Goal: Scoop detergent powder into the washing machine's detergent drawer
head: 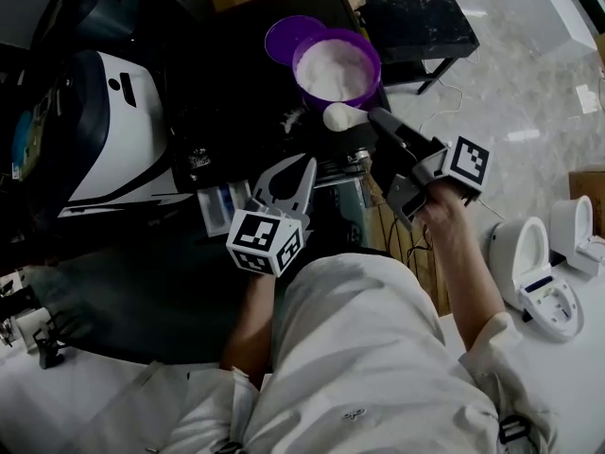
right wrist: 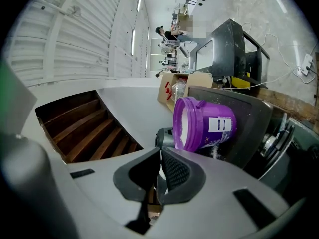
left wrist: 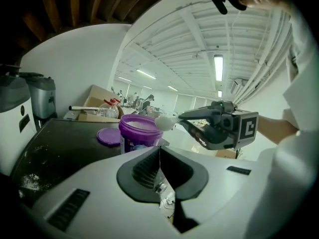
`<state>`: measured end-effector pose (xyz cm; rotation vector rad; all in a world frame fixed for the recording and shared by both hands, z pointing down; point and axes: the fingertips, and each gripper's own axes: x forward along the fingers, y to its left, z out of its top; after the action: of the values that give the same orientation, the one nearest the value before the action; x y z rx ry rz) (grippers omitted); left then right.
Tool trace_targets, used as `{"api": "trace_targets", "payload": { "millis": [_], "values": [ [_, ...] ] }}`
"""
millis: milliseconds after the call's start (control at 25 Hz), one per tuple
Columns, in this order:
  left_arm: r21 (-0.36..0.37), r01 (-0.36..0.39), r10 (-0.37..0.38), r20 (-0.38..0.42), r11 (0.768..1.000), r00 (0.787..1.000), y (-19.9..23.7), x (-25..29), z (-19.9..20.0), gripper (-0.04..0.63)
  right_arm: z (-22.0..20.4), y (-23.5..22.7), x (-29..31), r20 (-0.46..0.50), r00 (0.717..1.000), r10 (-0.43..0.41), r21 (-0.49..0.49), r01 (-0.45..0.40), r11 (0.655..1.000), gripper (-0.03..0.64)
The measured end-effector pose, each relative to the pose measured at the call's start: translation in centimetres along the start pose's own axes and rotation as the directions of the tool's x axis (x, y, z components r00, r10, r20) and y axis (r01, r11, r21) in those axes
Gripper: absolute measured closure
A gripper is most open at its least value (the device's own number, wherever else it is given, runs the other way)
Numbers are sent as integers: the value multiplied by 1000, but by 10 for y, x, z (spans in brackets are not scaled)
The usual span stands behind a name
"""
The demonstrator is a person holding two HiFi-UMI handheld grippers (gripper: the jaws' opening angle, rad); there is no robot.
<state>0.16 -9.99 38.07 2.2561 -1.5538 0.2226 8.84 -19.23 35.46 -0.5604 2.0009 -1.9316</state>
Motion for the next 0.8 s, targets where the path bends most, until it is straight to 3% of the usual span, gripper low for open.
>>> {"api": "trace_targets", "payload": {
  "millis": [800],
  "values": [
    [-55, -138, 140, 39, 989, 989, -17, -76, -32, 575, -84, -14, -19, -149, 989, 2, 24, 2, 1000, 604]
  ]
}}
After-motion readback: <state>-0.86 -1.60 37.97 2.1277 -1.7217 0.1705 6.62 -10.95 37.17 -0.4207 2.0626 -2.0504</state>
